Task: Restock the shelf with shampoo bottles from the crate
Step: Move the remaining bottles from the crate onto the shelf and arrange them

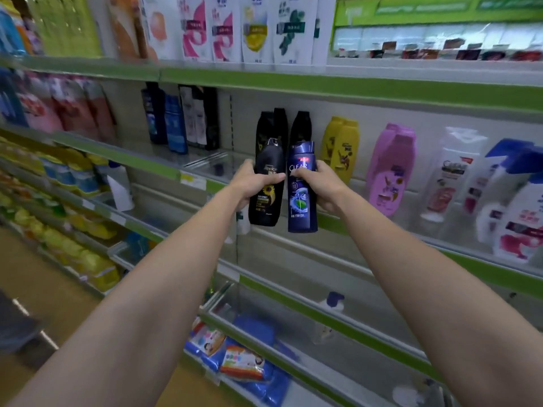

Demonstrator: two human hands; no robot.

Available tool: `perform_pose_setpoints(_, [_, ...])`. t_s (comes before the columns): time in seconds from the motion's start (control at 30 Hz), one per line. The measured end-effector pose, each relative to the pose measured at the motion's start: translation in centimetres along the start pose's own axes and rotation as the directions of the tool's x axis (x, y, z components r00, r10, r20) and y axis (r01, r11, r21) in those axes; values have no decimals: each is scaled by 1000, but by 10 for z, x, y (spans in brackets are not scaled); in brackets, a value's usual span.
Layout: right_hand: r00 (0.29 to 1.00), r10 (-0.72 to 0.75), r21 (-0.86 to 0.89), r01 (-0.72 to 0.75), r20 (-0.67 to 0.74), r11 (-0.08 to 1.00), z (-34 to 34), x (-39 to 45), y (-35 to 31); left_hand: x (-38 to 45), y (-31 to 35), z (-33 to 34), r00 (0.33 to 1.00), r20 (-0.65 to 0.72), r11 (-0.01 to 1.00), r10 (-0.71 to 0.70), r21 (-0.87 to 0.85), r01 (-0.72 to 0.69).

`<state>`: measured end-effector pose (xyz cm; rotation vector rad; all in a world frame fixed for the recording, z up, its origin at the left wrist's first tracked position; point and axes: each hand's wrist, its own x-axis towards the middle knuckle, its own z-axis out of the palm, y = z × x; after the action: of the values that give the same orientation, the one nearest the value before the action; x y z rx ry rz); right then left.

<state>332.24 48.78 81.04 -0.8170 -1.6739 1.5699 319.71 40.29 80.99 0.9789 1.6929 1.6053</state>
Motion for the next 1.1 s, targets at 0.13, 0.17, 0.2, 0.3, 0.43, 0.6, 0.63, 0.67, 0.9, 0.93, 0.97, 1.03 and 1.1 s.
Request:
perform_pose_setpoints(0.13, [996,31,9,-30,-79,1000,18,33,-9,43,7,-24,997,2,996,82,47,-82])
perform_pose_setpoints(0.17, [994,33,14,-32,-104,999,21,41,-11,52,9,-29,996,4,995,89,47,-89])
perform_pose_setpoints(0.2, [991,34,19,-31,-130,999,23,48,-11,61,10,-35,996,5,995,93,43,-93])
perform_pose_setpoints(0.3, [982,34,15,-32,-183,999,25,64,-11,86,9,-44,996,17,996,83,20,-83])
perform_pose_setpoints(0.43, [977,25,36,-18,-210,999,27,81,-10,108,9,-48,996,63,998,60,-34,-57])
perform_pose_setpoints(0.6, [975,23,104,0,-221,995,28,92,-11,123,15,-44,996,69,991,61,-125,-52])
perform_pose_setpoints(0.63, [976,16,108,8,-218,994,28,92,-12,124,13,-42,996,75,991,56,-124,-46])
perform_pose_setpoints(0.67, [976,5,105,18,-217,994,28,91,-13,126,10,-40,995,91,991,49,-126,-38])
perform_pose_setpoints(0.9, [977,-5,66,20,-213,998,17,85,-9,118,1,-31,984,178,998,7,-61,4])
perform_pose_setpoints(0.93, [977,-6,53,18,-211,998,16,83,-9,117,0,-30,986,164,1000,9,-18,-6])
perform_pose_setpoints(0.97, [977,-7,50,18,-211,999,15,82,-8,117,-1,-29,989,144,1000,12,19,-14])
perform_pose_setpoints(1.03, [978,-6,68,21,-207,997,14,77,-9,118,-6,-29,994,106,996,-3,87,-6])
perform_pose_setpoints(1.1, [981,0,88,18,-193,996,12,72,-9,115,-7,-28,998,47,989,-33,146,26])
